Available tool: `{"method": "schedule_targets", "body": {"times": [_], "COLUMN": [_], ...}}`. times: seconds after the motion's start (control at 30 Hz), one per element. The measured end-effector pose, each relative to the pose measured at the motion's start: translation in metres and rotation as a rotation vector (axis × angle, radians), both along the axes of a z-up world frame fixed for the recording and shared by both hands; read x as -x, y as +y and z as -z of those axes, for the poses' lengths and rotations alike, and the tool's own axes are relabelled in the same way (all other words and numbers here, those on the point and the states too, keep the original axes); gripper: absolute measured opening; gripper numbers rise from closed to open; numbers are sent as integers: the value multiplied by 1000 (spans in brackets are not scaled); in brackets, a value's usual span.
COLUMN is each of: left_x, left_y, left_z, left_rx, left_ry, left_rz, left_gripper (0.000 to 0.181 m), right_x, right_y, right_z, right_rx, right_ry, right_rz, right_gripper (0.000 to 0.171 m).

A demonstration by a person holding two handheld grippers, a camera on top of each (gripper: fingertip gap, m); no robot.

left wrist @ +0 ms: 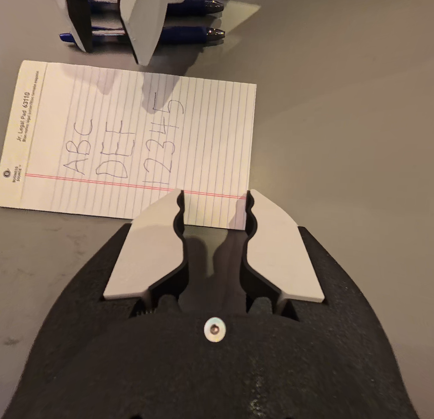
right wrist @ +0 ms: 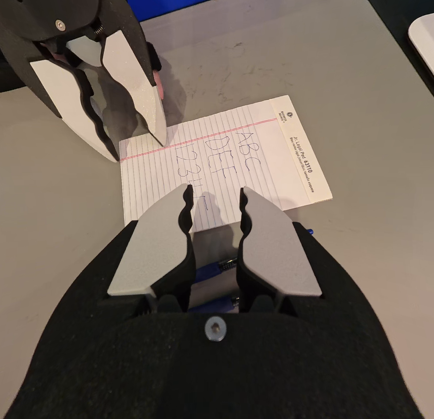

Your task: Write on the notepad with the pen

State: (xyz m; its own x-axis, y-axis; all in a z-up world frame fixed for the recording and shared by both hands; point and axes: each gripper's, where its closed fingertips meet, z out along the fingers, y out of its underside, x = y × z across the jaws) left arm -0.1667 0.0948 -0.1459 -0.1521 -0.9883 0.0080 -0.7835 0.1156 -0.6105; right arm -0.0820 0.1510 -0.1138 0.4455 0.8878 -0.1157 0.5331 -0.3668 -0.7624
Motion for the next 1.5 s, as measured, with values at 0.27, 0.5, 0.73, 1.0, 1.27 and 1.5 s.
{"method": "schedule_targets", "body": {"times": [0.27, 0.5, 0.73, 1.0, 1.27, 1.5], "left_x": [-3, -3, 16, 16, 15, 15], "left_y": [1, 4, 3, -1, 0, -1], "left_z": [3, 3, 1, 4, 3, 1], "left_rx": [-17, -5, -81, -35, 4, 48], "left_ry": [48, 24, 88, 81, 61, 55], "left_rz": [11, -5, 77, 104, 100, 95], "left_gripper": [39, 32, 40, 41, 33, 33], "right_x": [0, -1, 0, 0, 0, 6], "right_y": [-1, -2, -2, -2, -3, -9], "right_z": [1, 3, 3, 6, 9, 9], "right_rx": [5, 15, 17, 19, 26, 43], "right_ry": [-7, -9, -10, -20, -33, -26], "right_rz": [-5, -7, -10, -10, -16, -51], "right_gripper": [36, 36, 36, 36, 36, 36]}}
